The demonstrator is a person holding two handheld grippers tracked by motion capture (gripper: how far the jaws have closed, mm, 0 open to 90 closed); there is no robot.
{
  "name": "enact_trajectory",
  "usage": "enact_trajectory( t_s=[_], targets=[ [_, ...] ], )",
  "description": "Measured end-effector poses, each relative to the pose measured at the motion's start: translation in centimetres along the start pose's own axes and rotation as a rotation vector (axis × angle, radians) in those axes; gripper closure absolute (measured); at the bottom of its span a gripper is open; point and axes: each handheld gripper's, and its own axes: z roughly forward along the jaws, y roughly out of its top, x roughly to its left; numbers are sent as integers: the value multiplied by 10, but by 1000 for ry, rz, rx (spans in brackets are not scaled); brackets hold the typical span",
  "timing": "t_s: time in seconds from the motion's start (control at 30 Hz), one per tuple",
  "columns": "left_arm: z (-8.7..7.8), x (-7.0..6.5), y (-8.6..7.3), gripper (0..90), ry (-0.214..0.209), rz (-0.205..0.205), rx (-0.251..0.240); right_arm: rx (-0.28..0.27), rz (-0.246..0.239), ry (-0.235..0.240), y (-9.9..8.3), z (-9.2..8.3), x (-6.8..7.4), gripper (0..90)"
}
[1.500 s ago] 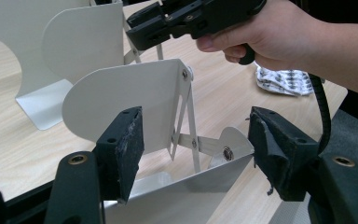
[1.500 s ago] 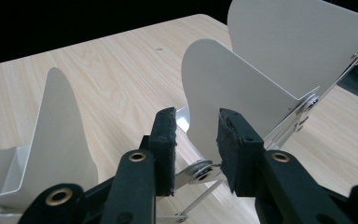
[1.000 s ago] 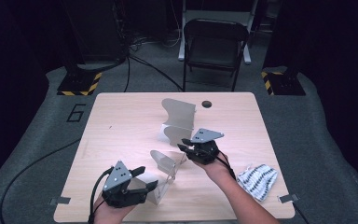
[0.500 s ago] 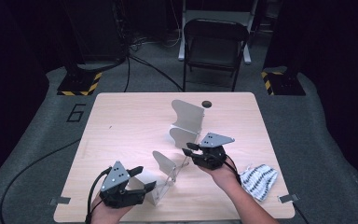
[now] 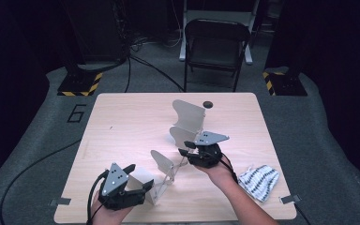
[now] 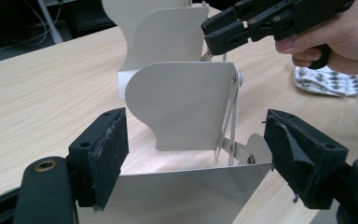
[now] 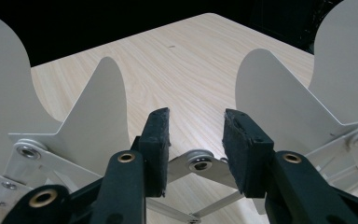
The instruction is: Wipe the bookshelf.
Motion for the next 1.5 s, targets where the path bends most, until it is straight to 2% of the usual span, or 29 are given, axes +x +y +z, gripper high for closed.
enact_trajectory(
  t_s=[0.03,0.07,0.17,0.23,0.33,0.47,0.53,0.67,0.77,0.97,1.13,1.37,1.5],
  targets=[
    [-1,1,0,225,1,-2,6,2,0,3,0,1,0,610],
    [0,3,-1,225,19,-5,-7,0,2,2,1,2,0,611],
    [0,8,0,224,19,0,4,4,-6,4,2,4,1,609],
    [1,13,1,224,35,6,6,4,-10,1,3,5,1,604],
    [4,22,2,226,47,-6,-5,-1,5,-9,5,7,0,581],
    [7,34,4,229,55,1,9,-2,18,1,7,11,-2,558],
    [7,36,5,228,69,-6,13,-3,24,-2,8,14,-2,539],
    [2,28,4,231,126,-15,-8,0,48,-5,9,16,-3,497],
    [-4,24,2,224,155,-22,-27,-1,41,-7,9,16,-4,477],
    [-10,22,-4,173,140,-104,-28,-3,68,-13,8,15,-6,428],
    [-2,17,-6,111,176,-132,-31,5,65,-2,8,15,-7,426],
    [9,16,-5,101,169,-142,-9,17,45,27,6,18,-7,450],
    [11,19,-6,148,197,-142,-5,13,37,28,5,17,-6,455]
  ],
)
